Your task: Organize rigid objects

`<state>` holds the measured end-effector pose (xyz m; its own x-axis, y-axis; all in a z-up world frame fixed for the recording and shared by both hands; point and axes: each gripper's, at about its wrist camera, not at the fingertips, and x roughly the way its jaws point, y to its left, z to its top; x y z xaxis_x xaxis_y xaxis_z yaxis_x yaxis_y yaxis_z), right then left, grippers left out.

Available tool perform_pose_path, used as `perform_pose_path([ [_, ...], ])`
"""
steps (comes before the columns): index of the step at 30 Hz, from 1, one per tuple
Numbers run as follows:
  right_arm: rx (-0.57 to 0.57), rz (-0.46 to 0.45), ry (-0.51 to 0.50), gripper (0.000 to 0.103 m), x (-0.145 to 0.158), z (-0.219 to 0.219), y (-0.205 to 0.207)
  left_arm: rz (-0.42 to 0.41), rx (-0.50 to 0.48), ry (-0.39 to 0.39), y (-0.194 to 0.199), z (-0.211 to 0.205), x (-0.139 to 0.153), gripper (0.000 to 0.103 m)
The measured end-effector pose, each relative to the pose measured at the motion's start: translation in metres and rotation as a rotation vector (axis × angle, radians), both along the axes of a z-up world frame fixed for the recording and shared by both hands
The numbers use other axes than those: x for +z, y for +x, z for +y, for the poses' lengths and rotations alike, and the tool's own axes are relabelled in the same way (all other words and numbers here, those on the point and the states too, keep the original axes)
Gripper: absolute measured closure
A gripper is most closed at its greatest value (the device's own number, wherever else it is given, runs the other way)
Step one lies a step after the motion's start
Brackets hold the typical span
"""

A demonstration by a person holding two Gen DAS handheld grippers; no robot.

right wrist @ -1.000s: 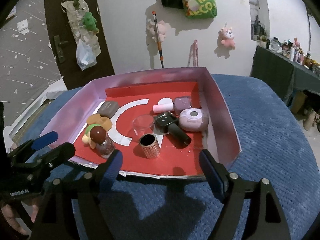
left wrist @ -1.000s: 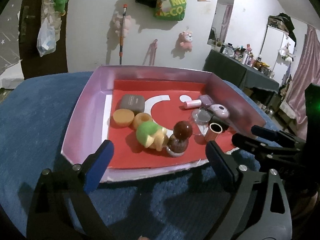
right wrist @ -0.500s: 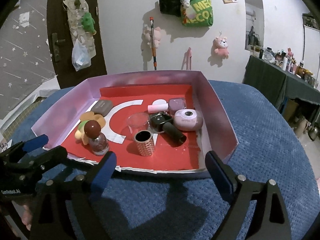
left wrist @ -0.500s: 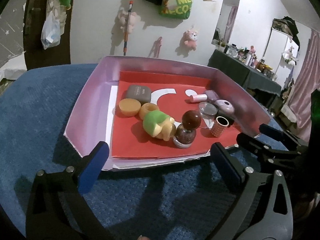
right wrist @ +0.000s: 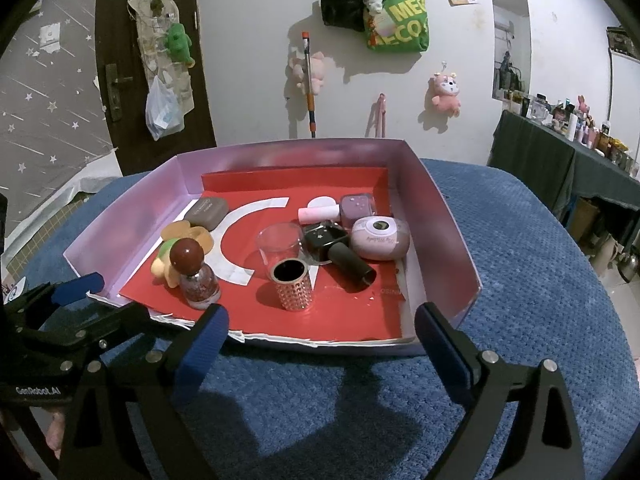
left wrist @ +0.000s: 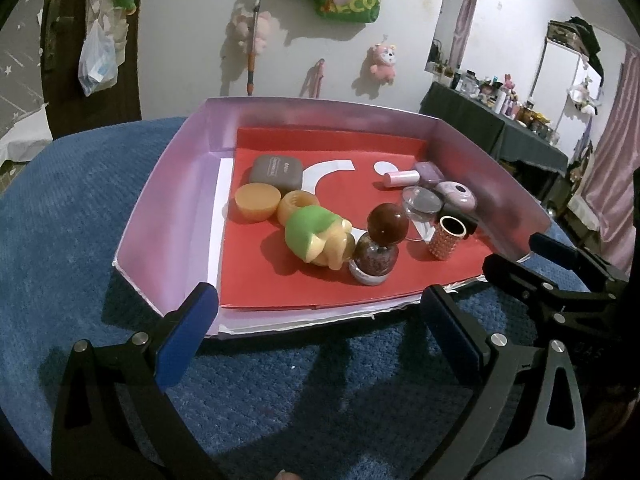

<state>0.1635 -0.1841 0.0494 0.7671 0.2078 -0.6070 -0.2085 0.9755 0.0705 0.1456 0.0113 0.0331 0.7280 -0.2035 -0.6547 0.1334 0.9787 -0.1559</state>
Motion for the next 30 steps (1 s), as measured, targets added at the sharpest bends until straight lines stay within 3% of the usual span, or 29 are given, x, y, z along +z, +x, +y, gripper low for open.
perform_pose_path([
  [7, 0.002, 0.0, 0.009, 0.006, 0.0, 0.0, 0.0, -0.003, 0.006, 0.01, 0.0, 0.001, -0.001, 0.0],
  [17, 0.005, -0.002, 0.02, 0.006, 0.001, -0.001, -0.001, 0.017, 0.023, -0.042, 0.004, 0.012, -0.004, 0.0],
  [24, 0.009, -0.008, 0.026, 0.005, 0.001, -0.003, -0.003, 0.002, 0.003, -0.001, 0.002, 0.005, -0.001, 0.0],
  [30, 0.008, -0.003, 0.06, 0.004, 0.005, -0.006, -0.013, -0.064, 0.022, 0.089, -0.01, -0.006, 0.008, 0.0],
])
